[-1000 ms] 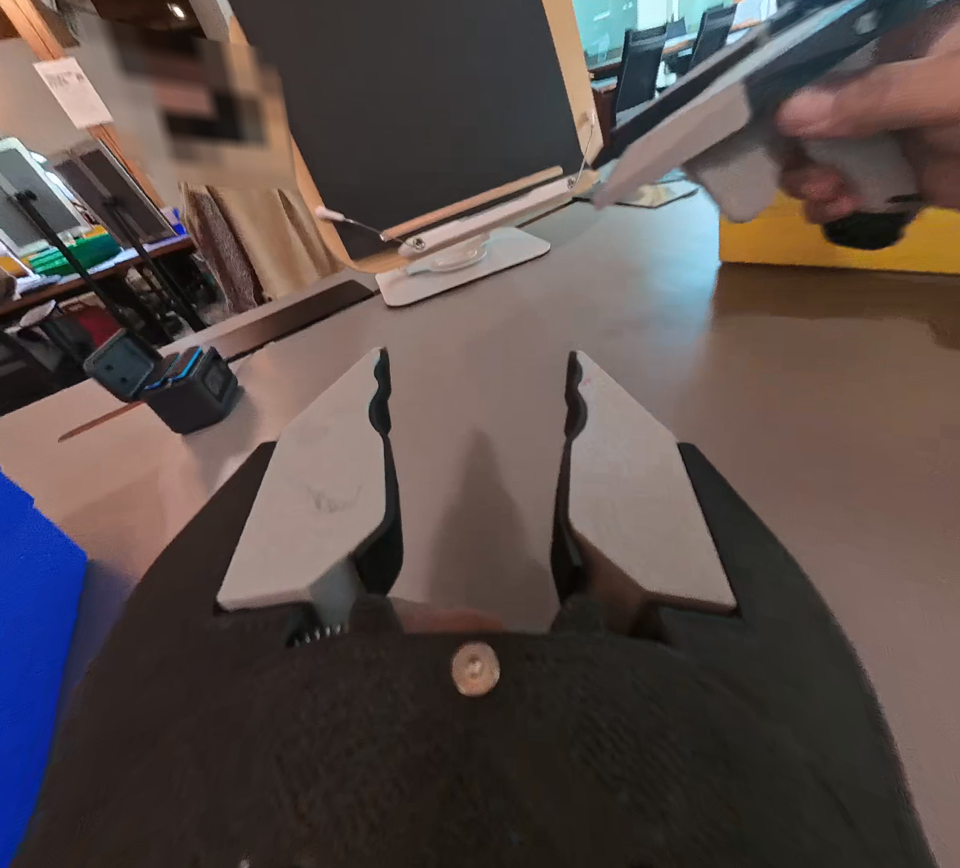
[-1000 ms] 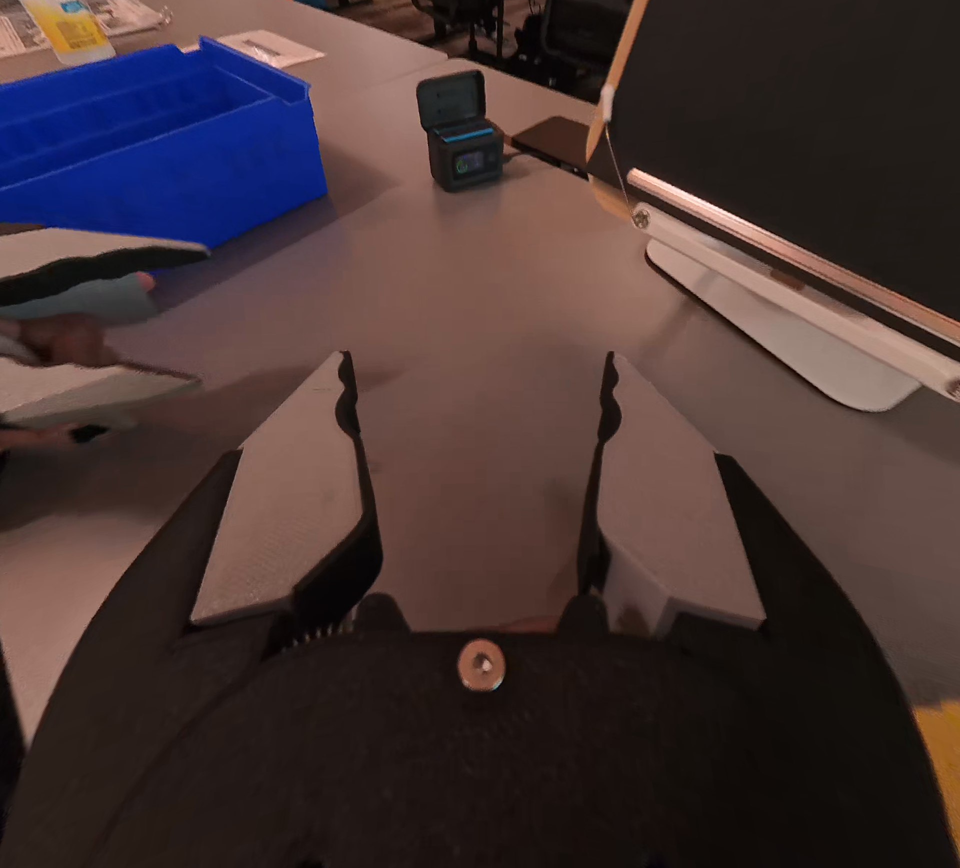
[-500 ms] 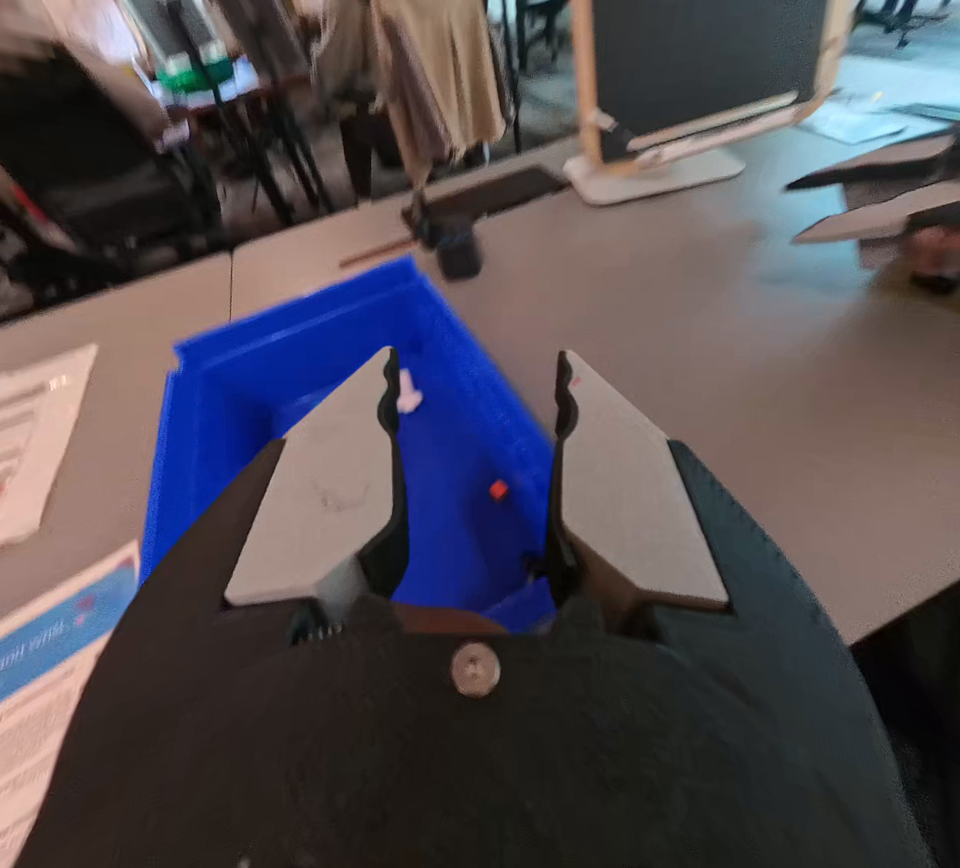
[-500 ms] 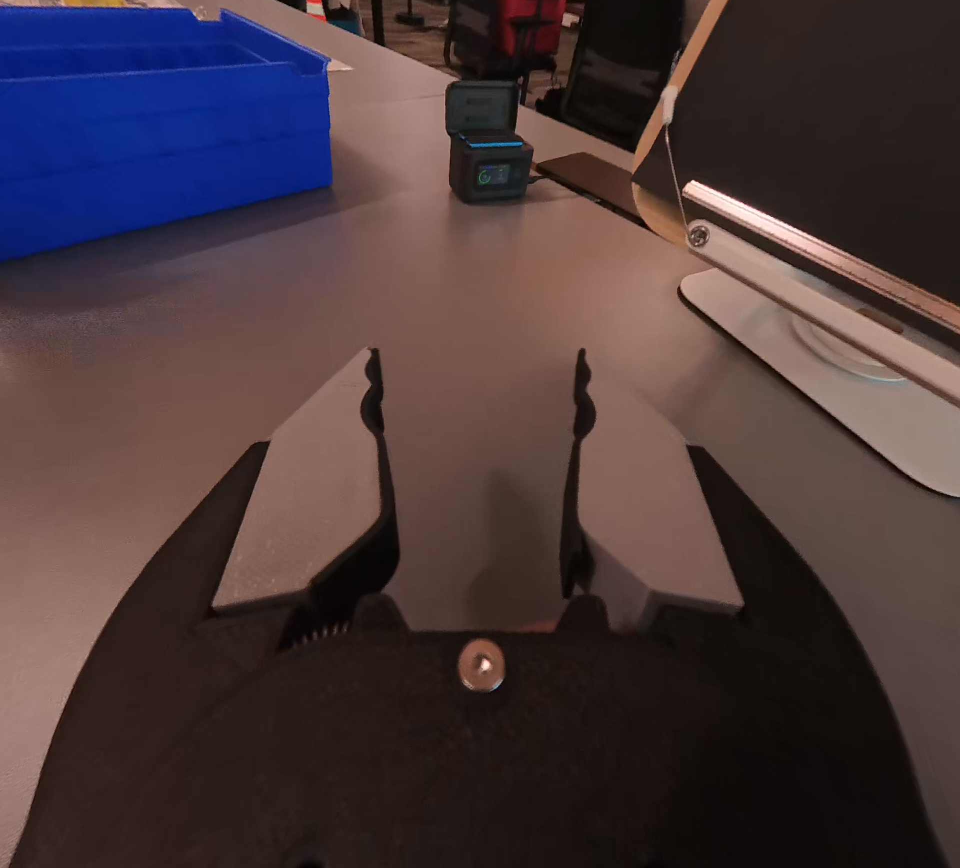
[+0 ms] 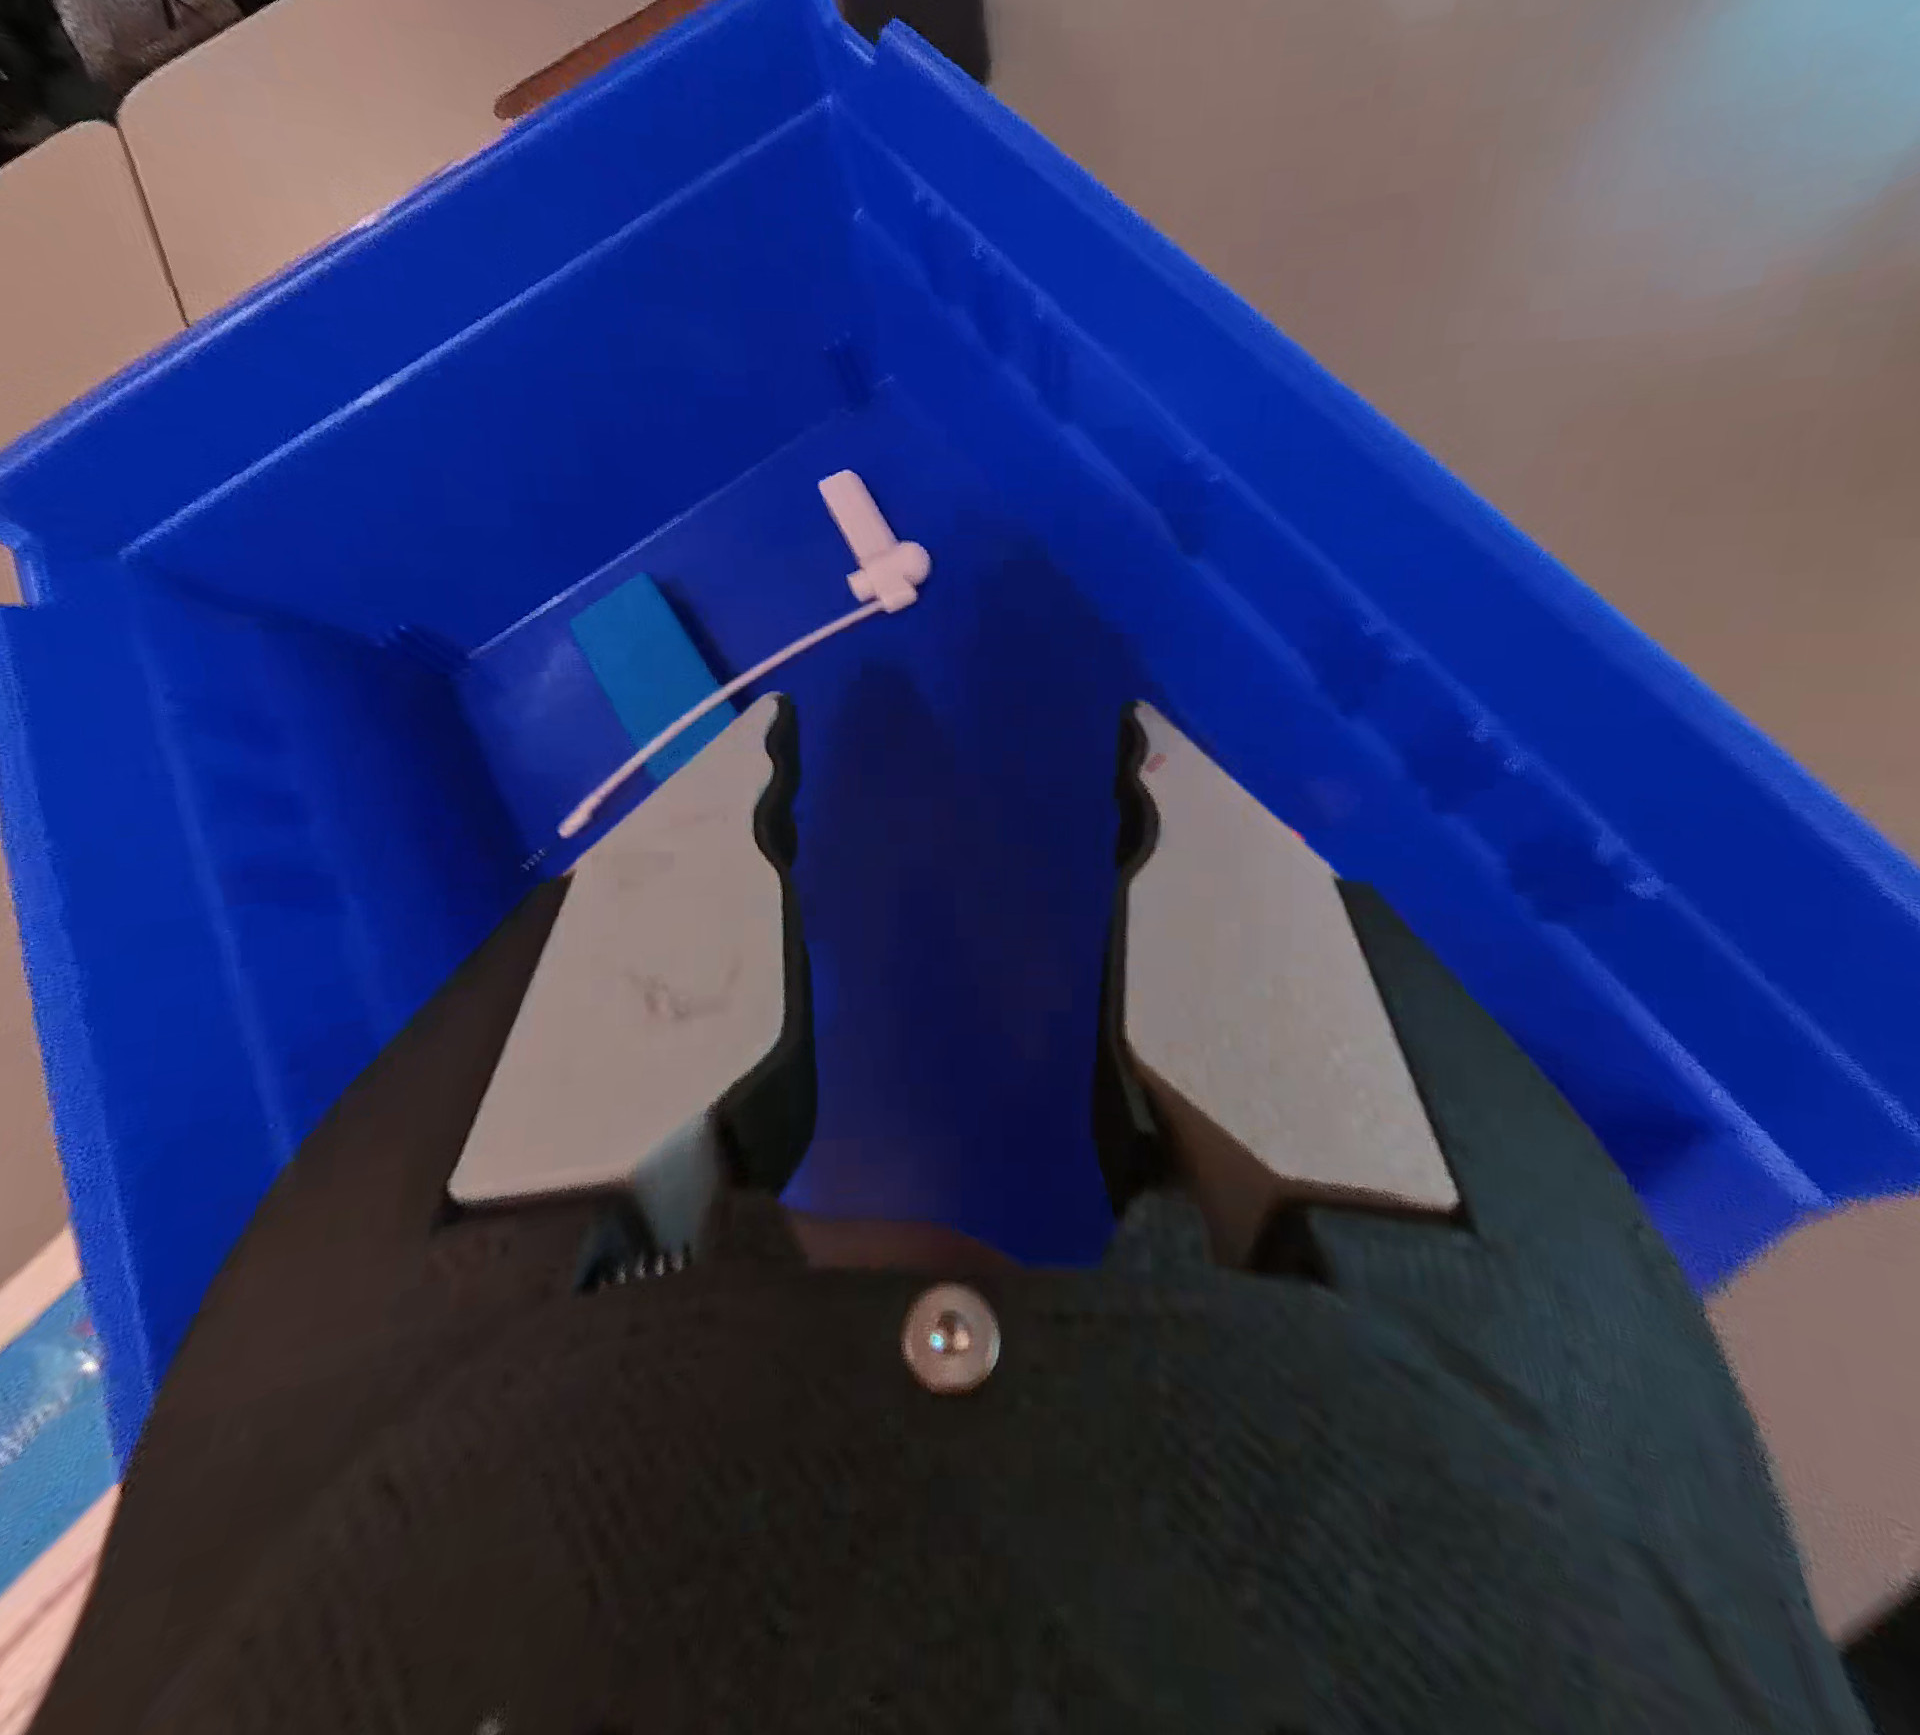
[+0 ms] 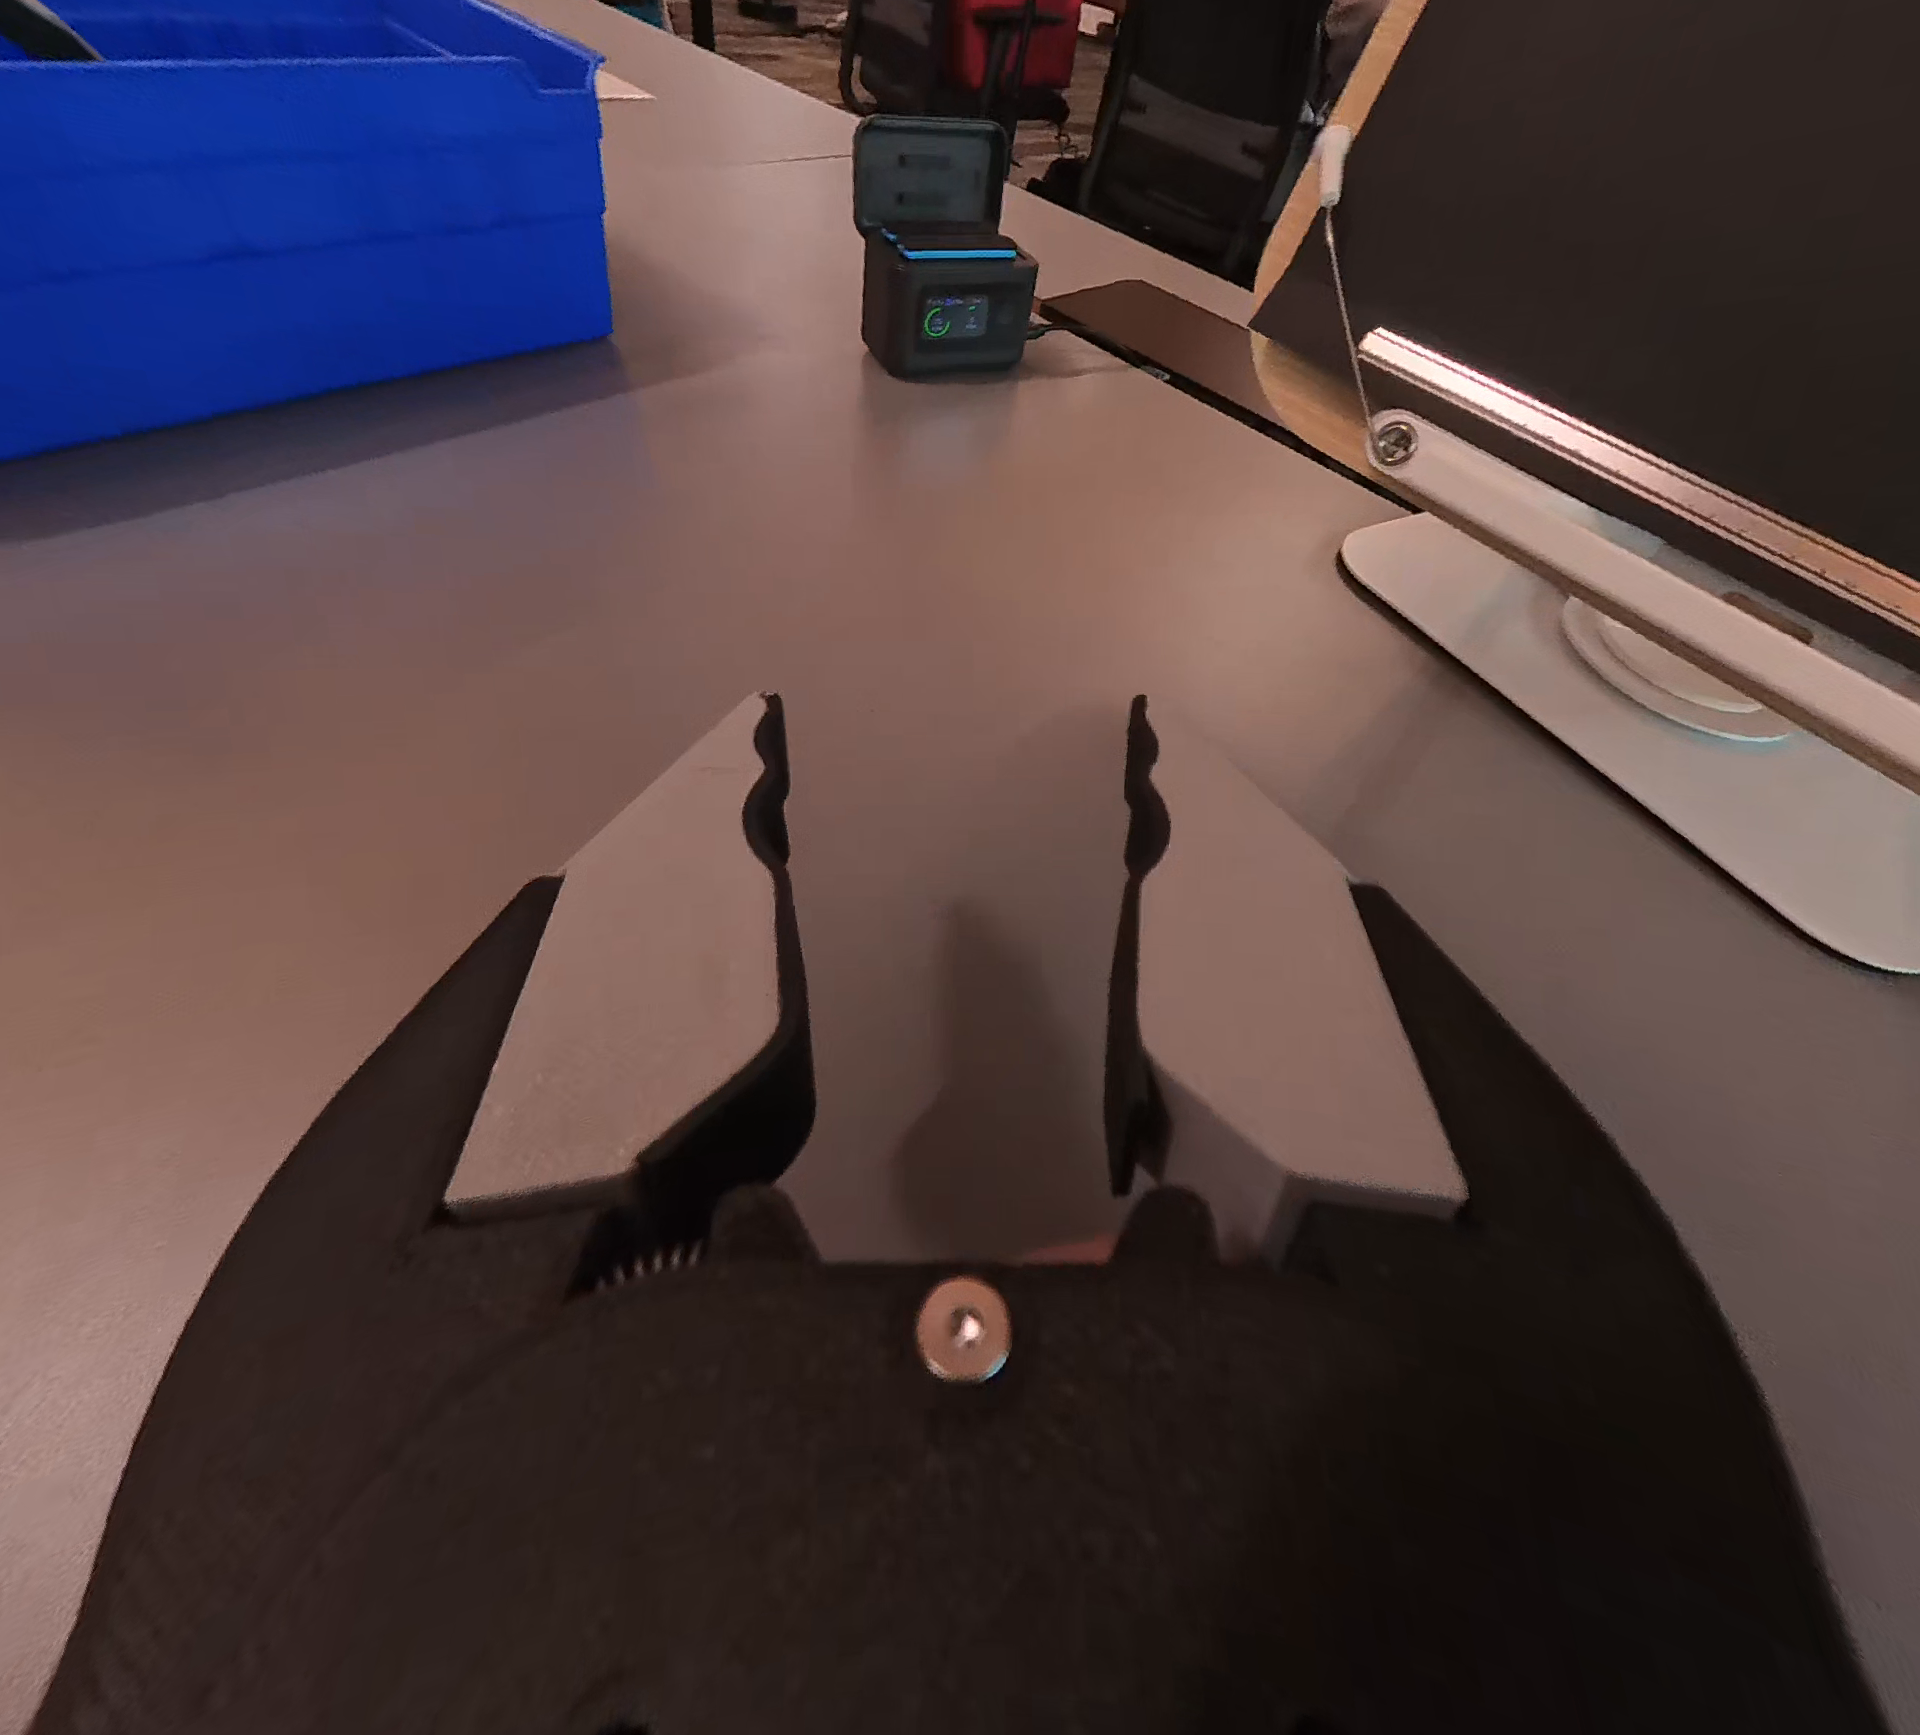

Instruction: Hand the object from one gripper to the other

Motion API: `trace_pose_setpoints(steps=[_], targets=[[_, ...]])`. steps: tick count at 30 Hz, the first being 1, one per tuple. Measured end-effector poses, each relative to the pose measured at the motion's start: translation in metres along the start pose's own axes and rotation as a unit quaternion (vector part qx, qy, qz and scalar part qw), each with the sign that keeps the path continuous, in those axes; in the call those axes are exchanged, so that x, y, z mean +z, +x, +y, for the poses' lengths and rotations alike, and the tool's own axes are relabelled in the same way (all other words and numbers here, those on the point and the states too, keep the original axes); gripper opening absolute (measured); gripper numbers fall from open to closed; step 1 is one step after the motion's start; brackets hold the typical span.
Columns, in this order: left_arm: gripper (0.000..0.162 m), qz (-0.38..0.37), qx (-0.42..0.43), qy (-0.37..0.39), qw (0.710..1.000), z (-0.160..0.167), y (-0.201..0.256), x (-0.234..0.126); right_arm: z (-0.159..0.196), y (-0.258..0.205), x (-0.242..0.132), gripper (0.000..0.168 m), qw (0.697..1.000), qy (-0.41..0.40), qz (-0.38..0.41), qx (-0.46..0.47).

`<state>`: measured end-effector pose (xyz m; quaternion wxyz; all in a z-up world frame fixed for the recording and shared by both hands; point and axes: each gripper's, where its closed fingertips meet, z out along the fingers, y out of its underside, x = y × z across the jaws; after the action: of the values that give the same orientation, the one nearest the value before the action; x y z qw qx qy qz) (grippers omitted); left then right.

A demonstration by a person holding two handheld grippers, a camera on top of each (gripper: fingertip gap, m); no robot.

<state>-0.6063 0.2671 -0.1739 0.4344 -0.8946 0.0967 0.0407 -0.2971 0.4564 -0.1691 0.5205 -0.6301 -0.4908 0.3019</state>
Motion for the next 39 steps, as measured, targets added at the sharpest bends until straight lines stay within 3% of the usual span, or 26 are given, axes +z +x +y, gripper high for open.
trace_pose_setpoints(steps=[10,14,16,20,24,27,31,35,39], targets=[[0.056,0.010,-0.055,-0.039,0.998,-0.020,-0.019,0.069,0.002,0.001,0.002,0.062,1.000,-0.008,0.010,-0.009],[0.054,-0.007,-0.059,-0.113,0.992,0.000,-0.022,0.093,0.001,0.001,0.001,0.063,1.000,-0.002,0.006,-0.003],[0.051,-0.027,-0.069,-0.120,0.990,0.006,-0.029,0.097,0.000,0.002,-0.001,0.063,1.000,0.004,-0.003,0.011],[0.024,0.001,-0.116,-0.112,0.987,0.009,-0.024,0.096,-0.002,0.003,-0.004,0.062,0.998,0.012,-0.025,0.049],[0.024,-0.014,-0.104,-0.124,0.987,0.008,-0.030,0.089,-0.002,-0.002,-0.003,0.062,0.997,0.010,-0.041,0.058],[0.023,-0.080,-0.058,-0.059,0.993,-0.029,-0.042,0.065,-0.002,-0.016,-0.003,0.062,0.997,0.005,-0.058,0.044],[0.023,-0.141,0.039,0.084,0.986,-0.121,-0.025,0.009,-0.003,-0.039,0.000,0.062,0.994,-0.006,-0.099,0.036],[0.023,-0.135,0.145,0.236,0.951,-0.210,0.056,-0.041,-0.021,-0.058,-0.009,0.052,0.989,0.034,-0.140,0.037],[0.022,-0.101,0.259,0.304,0.911,-0.241,0.160,-0.033,-0.048,-0.059,-0.025,0.052,0.977,0.094,-0.177,0.077]])
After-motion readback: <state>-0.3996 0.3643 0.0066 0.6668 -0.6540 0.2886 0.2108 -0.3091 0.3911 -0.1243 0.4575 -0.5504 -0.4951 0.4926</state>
